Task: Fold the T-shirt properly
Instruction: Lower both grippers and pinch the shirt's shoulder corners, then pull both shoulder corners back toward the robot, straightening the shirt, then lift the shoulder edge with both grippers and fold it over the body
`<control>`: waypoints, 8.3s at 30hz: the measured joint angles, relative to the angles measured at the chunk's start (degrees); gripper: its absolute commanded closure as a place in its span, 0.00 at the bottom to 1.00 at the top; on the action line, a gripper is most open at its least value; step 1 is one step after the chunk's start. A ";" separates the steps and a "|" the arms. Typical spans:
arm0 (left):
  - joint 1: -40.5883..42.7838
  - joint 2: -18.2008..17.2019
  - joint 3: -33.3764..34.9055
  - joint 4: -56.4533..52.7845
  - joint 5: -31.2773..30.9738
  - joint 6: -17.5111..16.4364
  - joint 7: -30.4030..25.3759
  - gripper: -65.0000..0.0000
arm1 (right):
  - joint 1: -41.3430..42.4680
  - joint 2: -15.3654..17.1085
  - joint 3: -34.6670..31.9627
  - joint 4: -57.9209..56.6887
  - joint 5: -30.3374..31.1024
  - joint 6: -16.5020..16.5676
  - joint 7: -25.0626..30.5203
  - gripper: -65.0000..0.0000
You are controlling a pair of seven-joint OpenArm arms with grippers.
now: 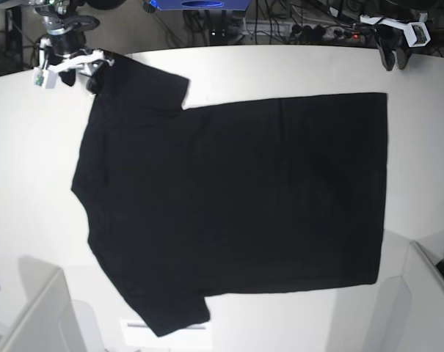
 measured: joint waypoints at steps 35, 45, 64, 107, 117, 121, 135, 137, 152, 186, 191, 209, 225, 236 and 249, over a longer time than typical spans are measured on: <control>-12.20 -1.53 -7.30 -7.67 -13.51 0.46 16.15 0.45 | 11.32 0.33 -0.81 -13.22 2.49 2.58 -13.07 0.54; -17.11 -1.81 -5.29 -9.33 -13.55 0.68 21.33 0.45 | 11.30 0.31 -0.96 -13.86 2.49 2.43 -14.75 1.00; -27.21 -1.86 1.01 -16.70 -13.73 0.02 22.45 0.47 | 11.28 0.81 -1.09 -13.84 2.54 2.45 -15.04 1.00; -16.61 -4.00 0.48 -7.04 -13.29 0.68 31.23 1.00 | 1.57 1.40 -0.83 -3.17 0.74 1.86 -17.62 1.00; -14.80 -3.67 -2.89 0.94 -13.40 0.63 31.26 1.00 | 1.95 1.27 -1.07 -0.70 0.96 1.88 -17.55 1.00; -15.23 -3.65 -2.36 0.81 -13.29 0.63 31.74 1.00 | 4.76 1.44 -1.07 -0.66 1.09 1.88 -17.38 1.00; -19.04 -2.54 -2.49 0.13 -13.51 1.11 32.00 1.00 | 10.19 1.73 -1.20 -0.63 0.96 1.88 -18.36 1.00; -19.04 -1.51 -2.49 0.17 -13.53 1.11 31.78 1.00 | 11.32 1.73 -1.20 -0.37 0.96 1.88 -18.29 1.00; -28.81 3.41 -7.58 0.28 -13.46 1.33 45.33 1.00 | 18.36 4.79 -5.33 -0.26 0.92 1.88 -18.53 1.00; -36.26 3.56 -9.44 0.02 -13.49 6.73 48.04 1.00 | 39.01 5.99 -6.05 -16.33 0.52 1.79 -25.51 1.00; -36.46 3.56 -9.55 -0.02 -13.46 6.75 48.04 1.00 | 41.22 5.99 -6.05 -18.86 0.35 1.64 -25.35 1.00; -39.43 3.34 -9.22 -0.28 -13.42 12.15 48.76 1.00 | 47.84 7.56 -10.56 -26.60 0.31 1.42 -25.03 1.00; -44.11 3.21 -9.64 -4.39 -13.25 12.17 52.26 1.00 | 53.64 7.63 -11.47 -34.71 0.35 1.40 -23.15 1.00; -45.38 3.23 -9.64 -5.73 -13.27 12.15 52.24 1.00 | 54.42 9.14 -15.02 -36.79 0.35 1.42 -20.59 1.00; -45.38 3.39 -9.73 -5.73 -13.27 12.15 51.87 1.00 | 53.13 10.05 -14.73 -36.04 0.50 -0.96 -20.06 1.00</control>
